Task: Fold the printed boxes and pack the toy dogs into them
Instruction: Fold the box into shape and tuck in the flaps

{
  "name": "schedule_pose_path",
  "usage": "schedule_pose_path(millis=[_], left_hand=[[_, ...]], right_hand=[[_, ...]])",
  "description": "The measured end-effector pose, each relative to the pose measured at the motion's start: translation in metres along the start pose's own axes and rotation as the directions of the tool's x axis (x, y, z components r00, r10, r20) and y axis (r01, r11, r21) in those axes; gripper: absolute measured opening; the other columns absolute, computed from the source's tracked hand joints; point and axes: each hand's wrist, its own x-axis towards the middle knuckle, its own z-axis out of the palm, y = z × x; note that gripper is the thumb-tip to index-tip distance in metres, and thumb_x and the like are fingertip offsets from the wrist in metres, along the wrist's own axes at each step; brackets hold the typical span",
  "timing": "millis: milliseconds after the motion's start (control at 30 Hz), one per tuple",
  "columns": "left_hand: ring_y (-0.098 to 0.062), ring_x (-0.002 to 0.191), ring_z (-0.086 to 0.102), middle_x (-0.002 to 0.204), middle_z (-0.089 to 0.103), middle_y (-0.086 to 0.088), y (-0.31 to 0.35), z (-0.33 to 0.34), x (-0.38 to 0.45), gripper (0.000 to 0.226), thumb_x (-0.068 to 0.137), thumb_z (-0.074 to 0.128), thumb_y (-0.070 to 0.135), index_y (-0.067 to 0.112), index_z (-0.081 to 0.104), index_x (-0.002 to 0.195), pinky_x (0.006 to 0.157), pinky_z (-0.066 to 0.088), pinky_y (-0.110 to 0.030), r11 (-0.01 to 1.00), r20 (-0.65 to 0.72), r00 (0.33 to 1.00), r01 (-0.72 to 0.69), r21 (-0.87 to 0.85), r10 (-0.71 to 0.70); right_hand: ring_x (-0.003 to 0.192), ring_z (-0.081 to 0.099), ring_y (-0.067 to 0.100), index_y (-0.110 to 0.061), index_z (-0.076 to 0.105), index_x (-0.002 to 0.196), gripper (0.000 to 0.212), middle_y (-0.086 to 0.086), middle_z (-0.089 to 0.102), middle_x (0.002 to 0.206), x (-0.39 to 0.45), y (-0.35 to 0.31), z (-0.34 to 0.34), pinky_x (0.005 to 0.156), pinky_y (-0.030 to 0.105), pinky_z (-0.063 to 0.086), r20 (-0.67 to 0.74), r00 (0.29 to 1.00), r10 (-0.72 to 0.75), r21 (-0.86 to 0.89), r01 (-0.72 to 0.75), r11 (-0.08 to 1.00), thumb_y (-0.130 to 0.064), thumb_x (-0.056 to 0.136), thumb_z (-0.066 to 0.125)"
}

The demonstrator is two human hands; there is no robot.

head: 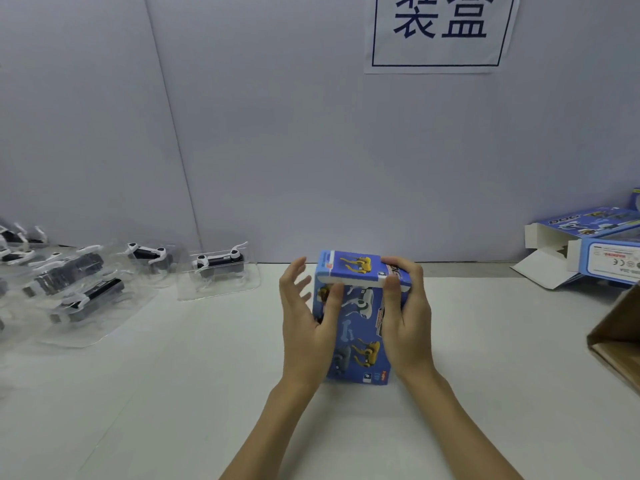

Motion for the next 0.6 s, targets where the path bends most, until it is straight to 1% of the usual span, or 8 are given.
schedule_pose_path(millis=[33,67,133,167,267,367,467,600], left_hand=[[-0.015,0.132,0.053,0.143,0.048,0.014,-0.002,0.000,0.000,0.058,0.096,0.064,0.053,0.032,0.040,0.145,0.102,0.053,-0.035,0.986,-0.046,0.996,-0.075,0.146,0.082],[-0.014,0.131,0.053,0.142,0.048,0.008,-0.003,-0.001,0.000,0.059,0.095,0.066,0.049,0.027,0.043,0.145,0.100,0.053,-0.032,0.942,-0.054,0.982,-0.159,0.296,0.183],[-0.014,0.126,0.054,0.140,0.052,-0.002,-0.006,-0.002,0.000,0.061,0.096,0.065,0.045,0.015,0.049,0.146,0.098,0.054,-0.033,0.788,0.006,0.937,-0.297,0.540,0.349],[-0.017,0.128,0.054,0.142,0.052,-0.005,-0.006,-0.001,-0.001,0.064,0.097,0.063,0.047,0.012,0.049,0.149,0.100,0.053,-0.037,0.727,0.044,0.923,-0.330,0.603,0.383],[-0.029,0.150,0.035,0.161,0.036,-0.012,-0.009,0.002,-0.003,0.095,0.091,0.058,0.072,0.008,0.037,0.158,0.118,0.036,-0.052,0.649,0.181,0.921,-0.374,0.663,0.346],[-0.035,0.160,0.008,0.170,0.015,-0.018,-0.015,-0.001,-0.002,0.115,0.081,0.055,0.087,0.013,0.025,0.164,0.125,0.018,-0.061,0.608,0.238,0.929,-0.366,0.705,0.284],[-0.037,0.158,0.016,0.167,0.023,-0.016,-0.020,-0.016,0.009,0.113,0.078,0.070,0.078,0.017,0.027,0.163,0.122,0.027,-0.062,0.633,0.224,0.941,-0.336,0.698,0.252],[-0.031,0.156,0.023,0.164,0.029,-0.011,-0.024,-0.040,0.023,0.113,0.075,0.072,0.078,0.017,0.033,0.161,0.119,0.035,-0.061,0.673,0.297,0.927,-0.371,0.640,0.230]], right_hand=[[0.083,0.074,0.013,-0.036,0.052,0.121,0.032,-0.008,0.072,0.098,0.000,-0.001,0.000,0.063,0.028,0.057,-0.057,0.998,0.001,-0.001,-0.001,1.000,-0.062,0.103,0.042],[0.081,0.074,0.012,-0.035,0.051,0.119,0.030,-0.011,0.072,0.096,0.001,-0.002,0.000,0.062,0.023,0.056,-0.116,0.993,0.027,0.032,-0.024,0.999,-0.060,0.103,0.044],[0.097,0.075,0.011,-0.034,0.049,0.115,0.022,-0.016,0.072,0.105,0.003,-0.002,0.000,0.063,0.019,0.057,-0.176,0.975,0.137,0.177,-0.105,0.979,-0.051,0.101,0.051],[0.105,0.074,0.011,-0.035,0.049,0.114,0.020,-0.017,0.071,0.109,0.003,-0.001,0.000,0.063,0.020,0.059,-0.175,0.966,0.188,0.240,-0.144,0.960,-0.048,0.099,0.055],[0.114,0.071,0.015,-0.038,0.050,0.117,0.028,-0.010,0.071,0.116,0.001,0.001,0.004,0.068,0.031,0.062,-0.142,0.948,0.285,0.322,-0.228,0.919,-0.048,0.094,0.062],[0.112,0.072,0.015,-0.039,0.050,0.128,0.035,-0.010,0.072,0.115,-0.004,0.002,0.010,0.065,0.030,0.062,-0.016,0.944,0.330,0.340,-0.306,0.890,-0.047,0.096,0.060],[0.109,0.073,0.016,-0.038,0.052,0.133,0.036,-0.009,0.073,0.117,-0.007,0.002,0.015,0.068,0.031,0.062,0.146,0.927,0.346,0.293,-0.375,0.880,-0.047,0.098,0.055],[0.105,0.073,0.016,-0.031,0.052,0.126,0.031,0.003,0.073,0.119,-0.005,0.005,0.015,0.071,0.023,0.060,0.207,0.906,0.368,0.142,-0.400,0.905,-0.042,0.098,0.054]])
